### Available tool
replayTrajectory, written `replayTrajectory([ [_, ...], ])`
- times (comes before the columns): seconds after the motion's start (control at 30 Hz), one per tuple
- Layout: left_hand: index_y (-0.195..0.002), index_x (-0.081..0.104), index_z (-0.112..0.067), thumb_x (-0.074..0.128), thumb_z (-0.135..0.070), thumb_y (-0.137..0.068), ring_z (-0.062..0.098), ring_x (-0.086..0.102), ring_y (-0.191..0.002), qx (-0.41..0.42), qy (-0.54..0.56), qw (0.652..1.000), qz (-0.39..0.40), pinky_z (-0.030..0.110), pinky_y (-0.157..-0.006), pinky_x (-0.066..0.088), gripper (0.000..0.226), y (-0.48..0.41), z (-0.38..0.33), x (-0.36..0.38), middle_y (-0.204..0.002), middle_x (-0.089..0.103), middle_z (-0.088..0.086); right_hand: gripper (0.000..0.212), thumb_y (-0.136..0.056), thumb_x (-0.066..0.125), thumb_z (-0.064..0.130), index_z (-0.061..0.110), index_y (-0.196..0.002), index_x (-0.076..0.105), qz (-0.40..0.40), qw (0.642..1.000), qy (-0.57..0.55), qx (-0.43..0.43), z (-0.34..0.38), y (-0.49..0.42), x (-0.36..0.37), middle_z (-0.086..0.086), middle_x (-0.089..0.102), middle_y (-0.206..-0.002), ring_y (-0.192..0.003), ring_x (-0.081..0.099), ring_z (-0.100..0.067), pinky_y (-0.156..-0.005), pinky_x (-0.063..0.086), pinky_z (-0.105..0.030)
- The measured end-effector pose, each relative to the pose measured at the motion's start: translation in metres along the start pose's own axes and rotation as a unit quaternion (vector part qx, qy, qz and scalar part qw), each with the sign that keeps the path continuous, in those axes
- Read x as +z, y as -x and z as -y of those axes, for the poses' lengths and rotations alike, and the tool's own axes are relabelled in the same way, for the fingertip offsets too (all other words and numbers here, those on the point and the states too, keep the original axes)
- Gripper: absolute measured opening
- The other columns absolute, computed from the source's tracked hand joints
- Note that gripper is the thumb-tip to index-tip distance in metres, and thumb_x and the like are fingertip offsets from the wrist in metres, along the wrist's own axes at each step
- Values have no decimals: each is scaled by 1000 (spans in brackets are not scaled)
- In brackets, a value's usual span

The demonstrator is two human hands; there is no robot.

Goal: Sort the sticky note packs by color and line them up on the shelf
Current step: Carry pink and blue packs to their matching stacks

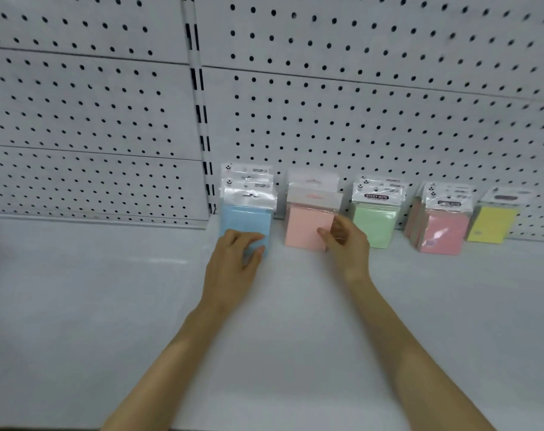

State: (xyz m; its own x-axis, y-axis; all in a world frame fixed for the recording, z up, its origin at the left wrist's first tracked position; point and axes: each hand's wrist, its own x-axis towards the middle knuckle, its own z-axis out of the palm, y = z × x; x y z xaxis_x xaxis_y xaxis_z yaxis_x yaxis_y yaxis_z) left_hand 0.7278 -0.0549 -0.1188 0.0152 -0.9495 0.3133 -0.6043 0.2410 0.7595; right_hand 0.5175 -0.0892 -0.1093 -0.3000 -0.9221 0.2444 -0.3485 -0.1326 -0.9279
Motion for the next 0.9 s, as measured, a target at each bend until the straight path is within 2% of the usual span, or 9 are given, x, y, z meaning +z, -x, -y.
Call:
replayTrajectory([
  [0.07,-112,66,-23,52,-39,-82,19,58,-96,-9,18,1000,-2,39,-86,51,36,0,2,1,-104,53,-4,35,-82,68,7,10,-116,62,-28,999,35,-15,0,-2,8,1,63,-87,-74,57,-7,-76,49,-24],
  [0.2,-109,67,-23,61,-29,-87,19,59,-94,-17,51,999,-5,38,-89,50,24,-2,4,2,-104,52,-3,41,-81,69,9,13,-120,57,-50,992,98,-55,1,-5,16,-6,63,-97,-80,57,-17,-76,48,-26],
  [0.33,-108,67,-24,53,-41,-80,20,59,-94,-28,60,998,-5,35,-90,49,36,-3,0,0,-102,51,-4,54,-79,71,10,14,-127,46,-71,989,117,-63,2,-5,21,-8,56,-111,-84,56,-16,-79,51,-38],
  [0.5,-109,67,-25,53,-42,-80,21,58,-96,-35,64,997,-4,40,-91,49,37,-2,0,0,-103,50,-4,64,-81,71,13,15,-134,36,-97,981,161,-51,7,-7,21,-8,44,-120,-76,44,-11,-74,47,-34],
  [0.63,-111,66,-25,52,-45,-81,20,57,-97,-27,46,999,1,39,-90,49,39,-1,0,-1,-104,50,-5,64,-82,70,15,14,-136,35,-70,983,166,-45,11,-2,20,-7,42,-130,-81,48,-15,-71,40,-28],
  [0.7,-114,65,-25,48,-51,-81,20,55,-98,1,5,1000,6,41,-89,49,45,1,0,-4,-105,50,-5,62,-84,68,16,15,-136,35,-56,984,156,-60,12,3,11,-5,43,-124,-79,46,-13,-75,43,-29],
  [0.8,-118,63,-20,43,-50,-86,24,55,-97,106,-117,987,25,42,-84,48,48,0,-6,-7,-107,55,0,57,-87,65,21,18,-137,38,-9,979,174,-105,14,10,-20,-2,41,-113,-74,48,-12,-77,47,-29],
  [0.9,-121,61,-17,41,-49,-89,29,55,-103,181,-191,964,43,41,-85,45,49,-9,-30,-1,-116,59,7,52,-89,62,26,16,-137,42,53,942,278,-182,12,15,-68,-6,45,-122,-98,54,-20,-83,51,-36],
])
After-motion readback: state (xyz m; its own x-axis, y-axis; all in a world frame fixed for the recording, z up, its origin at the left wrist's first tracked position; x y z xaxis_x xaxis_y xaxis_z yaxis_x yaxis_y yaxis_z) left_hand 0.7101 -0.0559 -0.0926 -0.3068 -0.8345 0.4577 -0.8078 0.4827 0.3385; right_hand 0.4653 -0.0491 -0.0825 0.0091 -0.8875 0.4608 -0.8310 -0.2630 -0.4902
